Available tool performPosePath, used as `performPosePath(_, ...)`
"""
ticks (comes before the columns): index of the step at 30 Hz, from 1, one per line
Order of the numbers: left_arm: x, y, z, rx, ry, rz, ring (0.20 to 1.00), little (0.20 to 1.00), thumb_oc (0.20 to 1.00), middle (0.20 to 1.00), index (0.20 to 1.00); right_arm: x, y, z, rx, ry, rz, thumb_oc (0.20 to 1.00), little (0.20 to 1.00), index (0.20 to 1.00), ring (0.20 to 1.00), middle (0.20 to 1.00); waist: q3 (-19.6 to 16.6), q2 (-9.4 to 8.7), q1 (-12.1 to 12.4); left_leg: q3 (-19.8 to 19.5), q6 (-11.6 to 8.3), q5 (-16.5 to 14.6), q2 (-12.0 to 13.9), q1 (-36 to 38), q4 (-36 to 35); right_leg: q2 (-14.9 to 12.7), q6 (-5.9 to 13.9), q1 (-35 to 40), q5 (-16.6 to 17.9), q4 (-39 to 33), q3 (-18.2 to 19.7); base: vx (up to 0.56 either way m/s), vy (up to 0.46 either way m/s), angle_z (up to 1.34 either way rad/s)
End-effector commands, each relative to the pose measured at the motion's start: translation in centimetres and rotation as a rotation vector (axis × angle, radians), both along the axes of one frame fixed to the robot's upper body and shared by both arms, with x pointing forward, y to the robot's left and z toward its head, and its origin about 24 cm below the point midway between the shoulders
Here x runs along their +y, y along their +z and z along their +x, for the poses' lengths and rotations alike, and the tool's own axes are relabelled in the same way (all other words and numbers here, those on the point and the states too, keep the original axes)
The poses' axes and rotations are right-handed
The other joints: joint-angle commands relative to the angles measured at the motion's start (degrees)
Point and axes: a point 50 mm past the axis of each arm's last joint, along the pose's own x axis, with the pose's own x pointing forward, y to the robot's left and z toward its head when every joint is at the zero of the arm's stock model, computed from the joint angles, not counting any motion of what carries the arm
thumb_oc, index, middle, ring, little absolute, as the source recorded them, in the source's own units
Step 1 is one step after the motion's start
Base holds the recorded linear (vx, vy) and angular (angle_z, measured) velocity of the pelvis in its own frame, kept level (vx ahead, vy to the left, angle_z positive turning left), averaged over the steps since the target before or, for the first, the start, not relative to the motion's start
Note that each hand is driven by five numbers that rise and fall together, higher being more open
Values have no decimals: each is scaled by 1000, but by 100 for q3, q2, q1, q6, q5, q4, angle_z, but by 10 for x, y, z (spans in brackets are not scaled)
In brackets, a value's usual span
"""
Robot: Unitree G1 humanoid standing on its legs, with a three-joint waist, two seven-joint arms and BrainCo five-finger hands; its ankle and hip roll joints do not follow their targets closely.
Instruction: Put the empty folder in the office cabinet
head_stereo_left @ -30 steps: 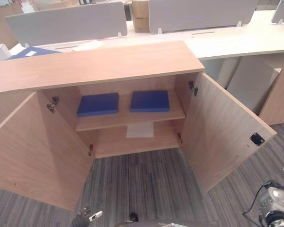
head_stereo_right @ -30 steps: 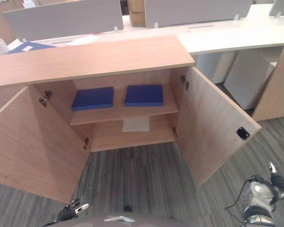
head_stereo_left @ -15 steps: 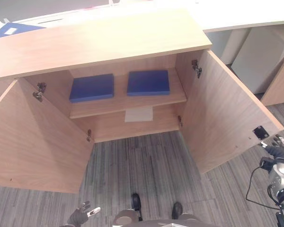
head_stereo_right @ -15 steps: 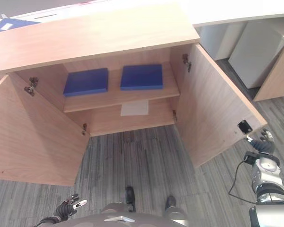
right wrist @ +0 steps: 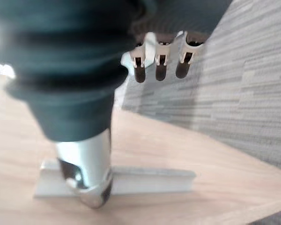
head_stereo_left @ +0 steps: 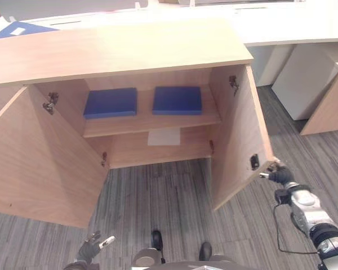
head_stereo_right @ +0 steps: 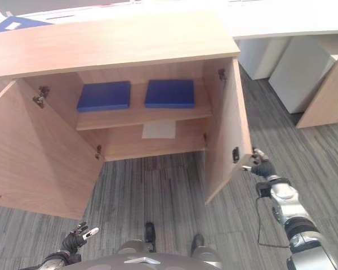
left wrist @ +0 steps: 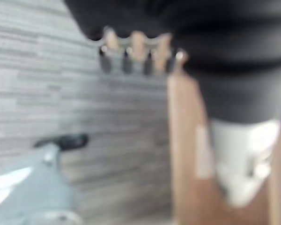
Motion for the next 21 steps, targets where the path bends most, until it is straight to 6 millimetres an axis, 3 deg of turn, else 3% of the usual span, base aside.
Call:
performPosePath(1,9,10,16,-85,0,91,1000,1000,1000,1000,1000,24,27,25,-151,146,-38,1000,1000,1000,1000,1000,-138,-91,356,-189,-169,-804,131,346,59,-298,208,-4,-332,23,-165,40,59,25)
performPosePath(5,11,15,22,-133,45,111,1000,1000,1000,1000,1000,41,25,29,-153,177,-25,1000,1000,1000,1000,1000,-147,-114,512,-298,-162,-806,102,335,46,-322,213,53,-336,23,-292,43,59,25)
performPosePath(10,18,27,39,-219,88,164,1000,1000,1000,1000,1000,55,28,50,-164,29,47,1000,1000,1000,1000,1000,-177,-143,912,-593,-121,-805,4,318,7,-369,234,165,-322,23,-556,70,54,31)
performPosePath(17,33,38,53,-288,203,234,1000,1000,1000,1000,1000,44,32,69,-133,-186,62,1000,1000,1000,1000,1000,-217,-119,1223,-808,-74,-819,-75,311,-2,-419,262,246,-304,23,-731,53,46,24)
performPosePath(21,50,49,55,-343,326,309,1000,1000,1000,1000,1000,29,14,57,-44,-283,39,1000,1000,1000,1000,1000,-232,-129,1328,-904,-45,-824,-117,316,-2,-461,290,297,-281,23,-808,38,41,27)
